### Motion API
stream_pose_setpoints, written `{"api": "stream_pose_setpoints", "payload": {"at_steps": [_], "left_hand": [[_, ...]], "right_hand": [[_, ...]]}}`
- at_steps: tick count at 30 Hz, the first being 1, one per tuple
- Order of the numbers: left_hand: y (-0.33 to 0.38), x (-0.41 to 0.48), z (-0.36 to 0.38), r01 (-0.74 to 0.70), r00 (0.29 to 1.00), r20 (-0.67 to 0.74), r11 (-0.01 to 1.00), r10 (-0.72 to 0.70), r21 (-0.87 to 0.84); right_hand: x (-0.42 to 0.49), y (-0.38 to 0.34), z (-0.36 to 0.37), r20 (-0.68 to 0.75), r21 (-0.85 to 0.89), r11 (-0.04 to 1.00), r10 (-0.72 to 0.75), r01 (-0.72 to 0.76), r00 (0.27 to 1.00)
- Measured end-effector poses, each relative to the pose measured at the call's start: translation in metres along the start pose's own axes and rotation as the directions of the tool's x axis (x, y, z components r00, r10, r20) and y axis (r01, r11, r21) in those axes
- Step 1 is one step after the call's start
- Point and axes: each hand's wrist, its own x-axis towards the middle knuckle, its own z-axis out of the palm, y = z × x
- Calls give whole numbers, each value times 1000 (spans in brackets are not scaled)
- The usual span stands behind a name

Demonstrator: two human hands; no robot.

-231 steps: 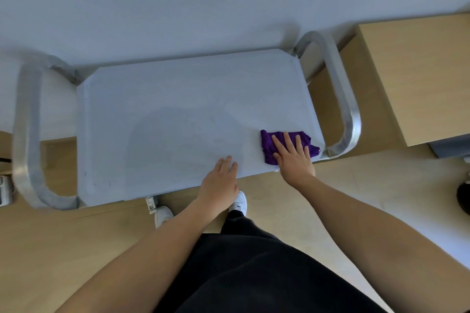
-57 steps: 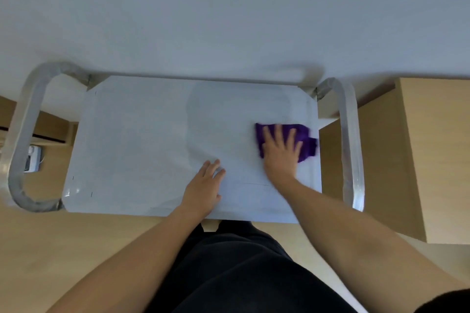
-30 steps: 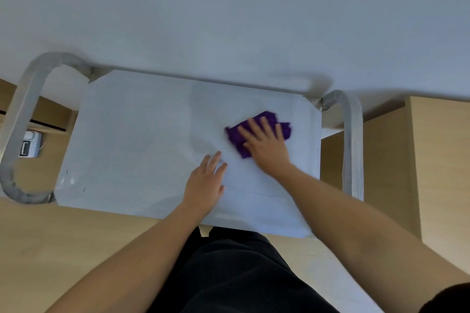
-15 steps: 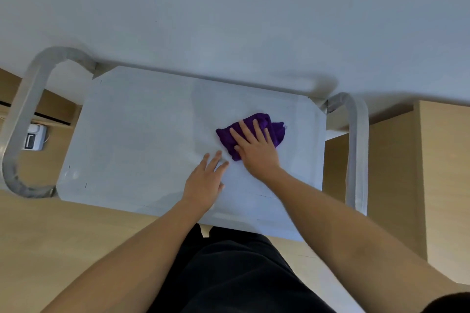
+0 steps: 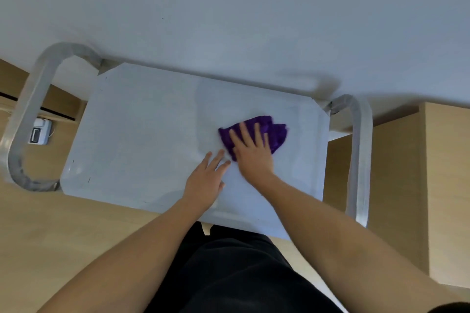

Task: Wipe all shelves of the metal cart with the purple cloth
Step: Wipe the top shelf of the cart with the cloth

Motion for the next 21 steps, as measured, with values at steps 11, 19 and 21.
{"api": "stream_pose_setpoints", "payload": {"at_steps": [11,19,21], "left_hand": [[-20,-11,-6,-80,997,8,997,80,6],[-76,-29,-18,-48,999,19,999,47,22],[-99,-34,-23,-10,1000,8,999,10,31]], "right_hand": [[-11,78,-17,-66,45,986,162,-159,985],[-13,36,-12,-46,134,941,318,-310,947],[-13,30,-12,-44,143,931,344,-335,938]]}}
